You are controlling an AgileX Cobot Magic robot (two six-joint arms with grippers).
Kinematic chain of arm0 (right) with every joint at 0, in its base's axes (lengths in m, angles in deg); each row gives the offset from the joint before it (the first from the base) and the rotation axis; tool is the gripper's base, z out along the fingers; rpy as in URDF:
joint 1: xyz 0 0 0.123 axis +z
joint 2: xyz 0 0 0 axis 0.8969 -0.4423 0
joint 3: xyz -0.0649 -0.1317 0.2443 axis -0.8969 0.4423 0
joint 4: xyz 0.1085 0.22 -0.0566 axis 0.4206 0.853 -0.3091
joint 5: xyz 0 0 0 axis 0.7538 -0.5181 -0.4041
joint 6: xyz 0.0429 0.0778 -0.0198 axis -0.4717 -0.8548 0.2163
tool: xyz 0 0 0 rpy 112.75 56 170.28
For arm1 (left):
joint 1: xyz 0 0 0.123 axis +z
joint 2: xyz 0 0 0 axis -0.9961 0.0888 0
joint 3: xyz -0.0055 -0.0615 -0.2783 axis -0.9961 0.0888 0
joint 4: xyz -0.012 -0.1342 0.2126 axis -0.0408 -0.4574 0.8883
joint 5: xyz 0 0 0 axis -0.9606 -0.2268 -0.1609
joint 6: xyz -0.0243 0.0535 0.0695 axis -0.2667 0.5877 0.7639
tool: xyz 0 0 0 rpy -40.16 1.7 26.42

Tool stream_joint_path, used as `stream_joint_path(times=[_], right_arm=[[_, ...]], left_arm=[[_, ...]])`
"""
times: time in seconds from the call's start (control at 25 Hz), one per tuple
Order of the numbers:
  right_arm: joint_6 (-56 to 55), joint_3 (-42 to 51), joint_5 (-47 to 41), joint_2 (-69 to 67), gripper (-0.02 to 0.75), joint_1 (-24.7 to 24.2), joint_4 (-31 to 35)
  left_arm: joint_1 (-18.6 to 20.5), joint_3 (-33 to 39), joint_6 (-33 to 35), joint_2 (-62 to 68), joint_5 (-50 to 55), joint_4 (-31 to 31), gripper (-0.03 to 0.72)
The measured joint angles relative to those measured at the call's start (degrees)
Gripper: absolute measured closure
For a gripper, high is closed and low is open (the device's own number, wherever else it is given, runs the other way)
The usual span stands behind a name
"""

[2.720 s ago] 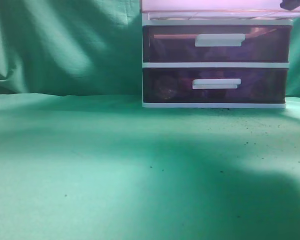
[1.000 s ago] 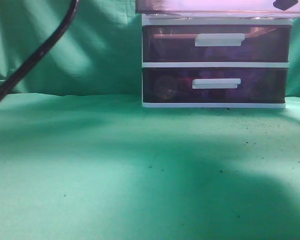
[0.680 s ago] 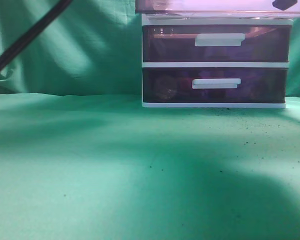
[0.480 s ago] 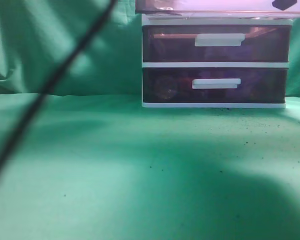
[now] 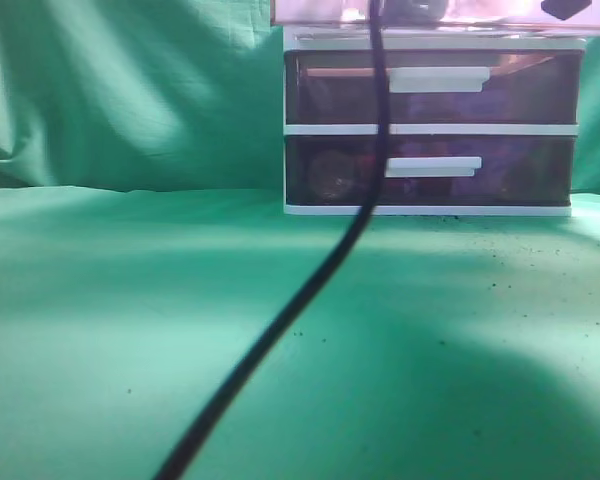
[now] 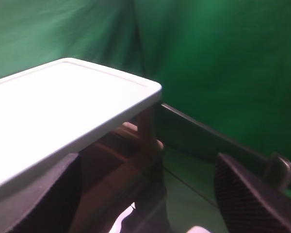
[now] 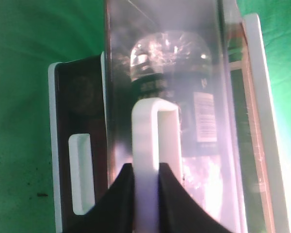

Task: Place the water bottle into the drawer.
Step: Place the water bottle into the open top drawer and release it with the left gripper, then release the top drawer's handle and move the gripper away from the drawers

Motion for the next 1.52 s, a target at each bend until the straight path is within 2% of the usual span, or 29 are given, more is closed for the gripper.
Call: stream_joint_path(times=[0.16,0.24,0.28,0.32,0.48,0.6,0.76,1.08,1.24,1.36,1.52], right_arm=[[0.0,0.0,-0.03,0.0,0.65,0.0,0.0],[0.74,0.0,-0.03,0.0,0.65,0.0,0.0],[1.65,0.0,-0.03,0.0,0.65,0.0,0.36],[1.65,0.0,-0.03,0.0,0.65,0.0,0.36],[5.2,-1.57,-1.79,0.0,0.65,0.0,1.14],[6.83,-4.91,-3.69,-0.72,0.65,-0.65,1.38],[7.88,-11.32,-5.15,-4.2,0.65,-2.26,1.74],[8.11,-25.59,-6.44,-16.08,0.65,-3.5,1.64],[8.23,-29.27,-5.73,-19.7,0.65,-4.39,1.09],[8.32,-30.34,-4.75,-20.95,0.65,-4.89,-0.78],[8.19,-30.69,-3.73,-21.62,0.65,-5.24,-2.09]], left_arm=[[0.0,-0.72,-2.47,-6.24,15.05,13.3,0.351],[0.0,-0.73,-8.22,-9.37,21.64,21.93,0.537],[0.0,-0.73,-12.22,-10.71,25.04,26.92,0.599],[0.0,-0.73,-15.82,-11.76,28.44,31.89,0.631],[0.0,-0.73,-32.81,-15.91,42.82,48.0,0.624],[0.0,-0.84,-41.01,-18.78,54.1,54.31,0.624],[0.0,3.55,-43.12,-23.87,58.75,53.95,0.624],[0.0,31.1,-45.63,-42.07,49.11,44.8,0.624],[0.0,41.47,-45.63,-49.66,47.65,41.43,0.624],[0.0,45.92,-45.63,-53.08,46.28,40.8,0.624],[0.0,47.3,-45.63,-55.0,45.86,40.43,0.624]])
